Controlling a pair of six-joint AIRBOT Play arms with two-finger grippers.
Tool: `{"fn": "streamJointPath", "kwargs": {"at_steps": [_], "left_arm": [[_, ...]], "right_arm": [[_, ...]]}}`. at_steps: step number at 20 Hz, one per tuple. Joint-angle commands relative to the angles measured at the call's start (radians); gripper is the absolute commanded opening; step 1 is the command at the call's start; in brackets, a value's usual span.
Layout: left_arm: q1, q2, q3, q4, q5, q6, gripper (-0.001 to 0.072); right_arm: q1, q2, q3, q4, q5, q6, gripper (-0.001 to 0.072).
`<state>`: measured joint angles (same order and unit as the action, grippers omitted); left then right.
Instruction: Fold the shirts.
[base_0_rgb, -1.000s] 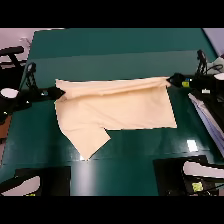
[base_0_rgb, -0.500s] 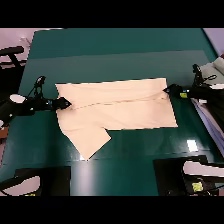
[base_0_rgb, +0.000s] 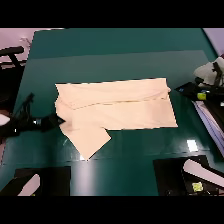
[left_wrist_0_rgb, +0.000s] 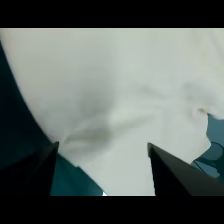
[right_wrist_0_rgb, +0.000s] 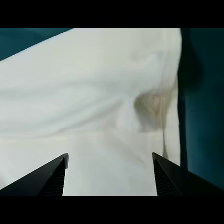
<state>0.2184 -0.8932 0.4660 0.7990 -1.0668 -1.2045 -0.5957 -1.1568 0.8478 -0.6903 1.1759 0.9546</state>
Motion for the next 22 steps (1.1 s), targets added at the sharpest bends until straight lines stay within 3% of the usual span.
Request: {"fn": "streamJointPath", "kwargs": {"at_steps": [1, 6, 11, 12, 14, 15, 16, 17, 22], "left_arm": [[0.013, 0.077, -0.140, -0.008, -0.068, -0.089, 0.0644], [0.013, 0.076, -0.202, -0.059, -0.001, -0.104, 0.0644], [0.012, 0.076, -0.235, -0.165, 0.088, -0.057, 0.0641], [0.012, 0.076, -0.235, -0.167, 0.082, -0.041, 0.0551], [0.012, 0.076, -0.235, -0.205, 0.087, -0.005, 0.0531], [0.012, 0.076, -0.235, -0.225, 0.096, 0.010, 0.0403], [0.012, 0.076, -0.235, -0.249, 0.098, 0.041, 0.0159], [0.012, 0.076, -0.234, -0.275, 0.097, 0.080, 0.0027], [0.012, 0.076, -0.225, -0.310, 0.073, 0.137, 0.0024]], "right_arm": [[-0.027, 0.047, -0.002, -0.144, 0.032, 0.139, 0.0592], [-0.027, -0.042, -0.005, -0.144, 0.074, 0.161, 0.0590], [-0.029, -0.035, -0.161, -0.144, 0.035, 0.136, 0.0589], [-0.030, -0.023, -0.200, -0.145, 0.013, 0.135, 0.0589], [-0.030, 0.014, -0.272, -0.144, -0.029, 0.126, 0.0589], [-0.030, 0.036, -0.306, -0.144, -0.032, 0.117, 0.0589], [-0.030, 0.056, -0.333, -0.144, -0.031, 0.112, 0.0589], [-0.030, 0.072, -0.354, -0.144, -0.034, 0.110, 0.0588], [-0.040, 0.124, -0.367, -0.192, -0.020, 0.127, 0.0587]]}}
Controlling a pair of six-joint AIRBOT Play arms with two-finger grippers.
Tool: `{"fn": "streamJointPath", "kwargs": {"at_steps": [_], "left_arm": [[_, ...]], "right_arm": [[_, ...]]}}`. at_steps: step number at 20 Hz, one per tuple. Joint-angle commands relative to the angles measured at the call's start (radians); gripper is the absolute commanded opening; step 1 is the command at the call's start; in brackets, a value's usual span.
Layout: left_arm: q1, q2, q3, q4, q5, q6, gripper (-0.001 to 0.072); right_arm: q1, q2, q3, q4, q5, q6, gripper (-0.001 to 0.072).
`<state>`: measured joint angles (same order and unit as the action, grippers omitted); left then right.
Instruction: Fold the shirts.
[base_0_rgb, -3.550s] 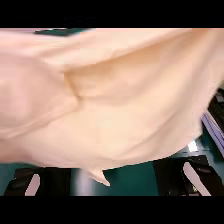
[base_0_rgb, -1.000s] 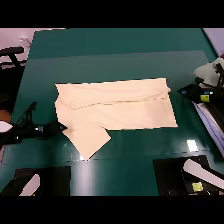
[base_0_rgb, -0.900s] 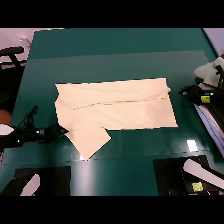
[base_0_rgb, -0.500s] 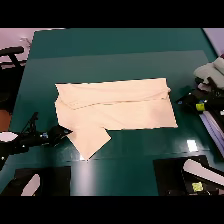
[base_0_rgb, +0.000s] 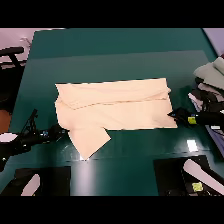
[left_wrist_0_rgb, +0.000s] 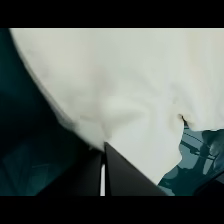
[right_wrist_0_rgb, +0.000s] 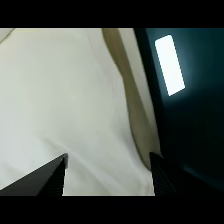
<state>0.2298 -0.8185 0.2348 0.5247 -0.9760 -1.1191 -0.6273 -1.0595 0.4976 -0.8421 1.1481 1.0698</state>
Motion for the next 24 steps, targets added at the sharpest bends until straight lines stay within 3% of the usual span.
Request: {"fn": "streamJointPath", "kwargs": {"at_steps": [1, 12, 16, 21, 24], "left_arm": [[0.001, 0.001, 0.019, -0.034, -0.021, 0.058, 0.0024], [0.002, 0.001, 0.082, 0.005, -0.018, 0.061, 0.0024], [0.002, 0.001, 0.082, 0.006, -0.013, 0.062, 0.0025], [0.002, 0.001, 0.082, 0.005, -0.013, 0.061, 0.0025], [0.002, 0.001, 0.082, 0.000, -0.032, 0.061, 0.0025]], "right_arm": [[-0.024, 0.026, -0.018, -0.051, 0.018, 0.030, 0.0588], [-0.076, 0.183, -0.018, -0.024, 0.071, 0.070, 0.0587], [-0.076, 0.108, -0.018, -0.174, 0.087, 0.155, 0.0587], [-0.076, 0.052, -0.018, -0.179, 0.075, 0.153, 0.0582], [-0.070, -0.018, -0.018, -0.111, 0.076, 0.140, 0.0510]]}}
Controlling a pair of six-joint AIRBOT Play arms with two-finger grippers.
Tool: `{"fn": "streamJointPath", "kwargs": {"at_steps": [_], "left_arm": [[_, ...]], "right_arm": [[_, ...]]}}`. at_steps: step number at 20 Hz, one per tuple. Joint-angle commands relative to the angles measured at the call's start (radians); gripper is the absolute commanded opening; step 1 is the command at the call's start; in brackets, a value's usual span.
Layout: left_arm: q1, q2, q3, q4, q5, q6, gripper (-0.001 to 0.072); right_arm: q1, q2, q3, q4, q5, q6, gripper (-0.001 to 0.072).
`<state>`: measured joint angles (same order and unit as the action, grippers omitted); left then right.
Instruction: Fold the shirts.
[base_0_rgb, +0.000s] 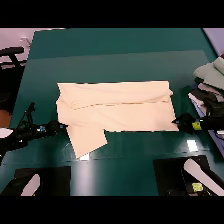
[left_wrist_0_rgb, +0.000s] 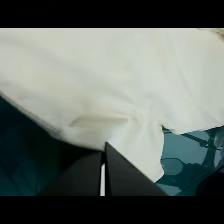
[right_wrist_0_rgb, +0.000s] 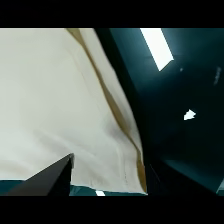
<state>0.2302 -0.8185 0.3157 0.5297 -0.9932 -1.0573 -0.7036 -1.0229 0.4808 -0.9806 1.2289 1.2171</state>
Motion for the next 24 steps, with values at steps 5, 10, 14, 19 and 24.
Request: {"fn": "streamJointPath", "kwargs": {"at_steps": [5, 10, 14, 19, 24], "left_arm": [[0.001, 0.001, 0.006, -0.023, -0.031, 0.001, 0.0024], [0.001, 0.001, 0.101, -0.023, -0.145, 0.002, 0.0023], [0.001, 0.006, 0.226, -0.023, -0.251, 0.002, 0.0022], [0.001, 0.264, 0.289, -0.003, -0.261, -0.130, 0.0021], [0.001, 0.396, 0.291, 0.024, -0.211, -0.198, 0.0023]], "right_arm": [[0.146, -0.165, -0.002, 0.120, -0.040, -0.022, 0.0264], [0.233, -0.026, -0.001, 0.151, -0.097, -0.013, 0.0020], [0.233, 0.223, -0.001, 0.152, -0.095, -0.008, 0.0019], [0.233, 0.536, 0.000, 0.153, -0.155, 0.067, 0.0019], [0.233, 0.723, 0.000, 0.185, -0.259, 0.075, 0.0019]]}}
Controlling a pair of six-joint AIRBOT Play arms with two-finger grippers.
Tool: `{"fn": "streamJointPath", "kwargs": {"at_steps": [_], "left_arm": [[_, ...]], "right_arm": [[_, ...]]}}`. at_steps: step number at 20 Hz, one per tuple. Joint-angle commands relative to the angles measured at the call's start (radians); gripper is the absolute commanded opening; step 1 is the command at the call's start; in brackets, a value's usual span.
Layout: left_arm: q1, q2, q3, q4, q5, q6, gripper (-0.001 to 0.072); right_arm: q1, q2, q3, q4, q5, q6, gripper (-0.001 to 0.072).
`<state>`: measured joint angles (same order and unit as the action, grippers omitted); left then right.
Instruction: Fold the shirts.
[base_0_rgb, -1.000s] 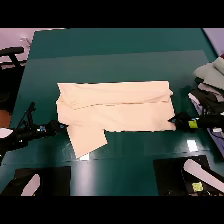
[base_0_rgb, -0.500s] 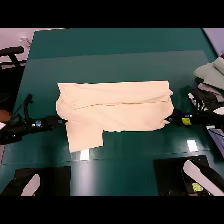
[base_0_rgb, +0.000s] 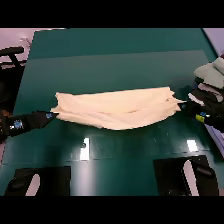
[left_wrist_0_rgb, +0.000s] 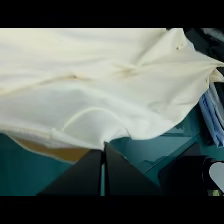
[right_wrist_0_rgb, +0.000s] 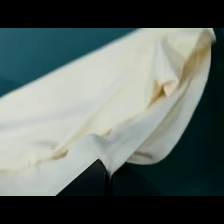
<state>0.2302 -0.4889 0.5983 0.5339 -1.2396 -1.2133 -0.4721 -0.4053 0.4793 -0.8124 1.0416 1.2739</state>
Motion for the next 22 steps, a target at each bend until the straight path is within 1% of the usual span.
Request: {"fn": "streamJointPath", "kwargs": {"at_steps": [1, 2, 4, 6, 10, 11, 13, 16, 18, 20, 22], "left_arm": [[0.001, 0.066, 0.008, 0.058, 0.059, -0.042, 0.0024], [0.001, 0.066, 0.008, 0.116, 0.092, -0.043, 0.0023], [0.001, 0.040, 0.006, 0.208, 0.166, -0.039, 0.0024], [0.001, -0.018, -0.007, 0.229, 0.215, 0.024, 0.0025], [0.001, -0.209, -0.053, 0.159, 0.324, 0.171, 0.0025], [0.001, -0.270, -0.058, 0.124, 0.325, 0.230, 0.0025], [0.001, -0.379, -0.064, 0.082, 0.333, 0.320, 0.0025], [0.001, -0.536, -0.064, 0.050, 0.389, 0.394, 0.0025], [0.001, -0.603, -0.064, 0.002, 0.394, 0.465, 0.0026], [0.001, -0.628, -0.064, -0.026, 0.395, 0.489, 0.0026], [0.001, -0.628, -0.062, -0.023, 0.393, 0.490, 0.0034]], "right_arm": [[0.001, 0.111, 0.001, 0.018, -0.084, 0.020, 0.0019], [0.001, 0.101, 0.001, 0.021, -0.089, 0.020, 0.0019], [0.002, 0.016, 0.001, 0.035, -0.112, 0.019, 0.0019], [0.001, -0.106, 0.001, 0.035, -0.152, 0.007, 0.0019], [0.002, -0.385, 0.001, 0.037, -0.221, -0.022, 0.0020], [0.002, -0.446, 0.001, 0.040, -0.230, -0.034, 0.0020], [0.002, -0.557, 0.001, 0.101, -0.249, -0.129, 0.0020], [0.001, -0.686, 0.001, 0.227, -0.278, -0.231, 0.0020], [0.002, -0.741, 0.004, 0.249, -0.276, -0.269, 0.0020], [0.001, -0.783, 0.031, 0.254, -0.231, -0.302, 0.0021], [0.001, -0.793, 0.091, 0.253, -0.166, -0.346, 0.0032]]}}
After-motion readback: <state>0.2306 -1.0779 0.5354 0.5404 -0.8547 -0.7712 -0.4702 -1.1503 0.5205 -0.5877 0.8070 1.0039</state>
